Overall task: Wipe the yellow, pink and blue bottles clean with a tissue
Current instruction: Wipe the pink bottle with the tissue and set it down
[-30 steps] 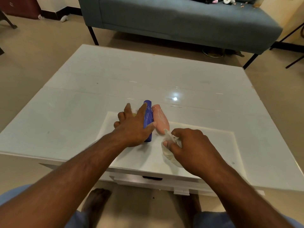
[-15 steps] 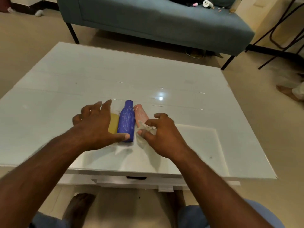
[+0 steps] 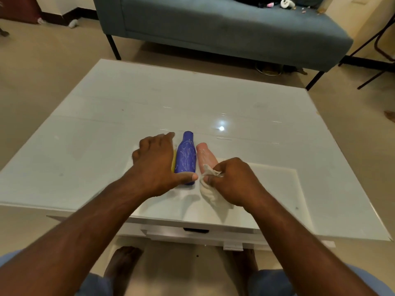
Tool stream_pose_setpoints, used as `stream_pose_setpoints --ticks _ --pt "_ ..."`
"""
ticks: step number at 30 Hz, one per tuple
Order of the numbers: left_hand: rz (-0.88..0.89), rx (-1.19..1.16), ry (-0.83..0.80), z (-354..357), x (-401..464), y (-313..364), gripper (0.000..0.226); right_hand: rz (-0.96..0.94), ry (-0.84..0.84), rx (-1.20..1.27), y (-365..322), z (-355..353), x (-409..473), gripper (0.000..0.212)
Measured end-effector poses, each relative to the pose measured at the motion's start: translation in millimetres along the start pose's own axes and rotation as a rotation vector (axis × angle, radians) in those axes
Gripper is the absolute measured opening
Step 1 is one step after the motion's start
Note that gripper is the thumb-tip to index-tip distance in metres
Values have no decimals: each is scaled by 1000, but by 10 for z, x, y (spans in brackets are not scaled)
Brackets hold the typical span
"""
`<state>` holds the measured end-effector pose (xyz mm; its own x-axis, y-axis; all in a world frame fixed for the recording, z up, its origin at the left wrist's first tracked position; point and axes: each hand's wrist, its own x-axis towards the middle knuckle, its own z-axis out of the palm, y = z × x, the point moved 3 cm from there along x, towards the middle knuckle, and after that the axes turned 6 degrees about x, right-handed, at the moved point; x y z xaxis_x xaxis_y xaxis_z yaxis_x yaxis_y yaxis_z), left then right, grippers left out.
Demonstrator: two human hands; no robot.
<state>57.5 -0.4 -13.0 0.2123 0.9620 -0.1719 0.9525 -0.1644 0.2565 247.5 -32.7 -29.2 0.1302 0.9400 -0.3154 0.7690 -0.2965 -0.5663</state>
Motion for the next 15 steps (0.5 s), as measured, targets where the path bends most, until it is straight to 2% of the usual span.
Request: stream_pose_setpoints --ticks 9,15 --pt "25 -44 -7 23 17 137 111 200 -169 237 104 -146 -194 34" --pt "68 -216 51 6 -109 220 78 233 -170 341 146 -191 -255 33"
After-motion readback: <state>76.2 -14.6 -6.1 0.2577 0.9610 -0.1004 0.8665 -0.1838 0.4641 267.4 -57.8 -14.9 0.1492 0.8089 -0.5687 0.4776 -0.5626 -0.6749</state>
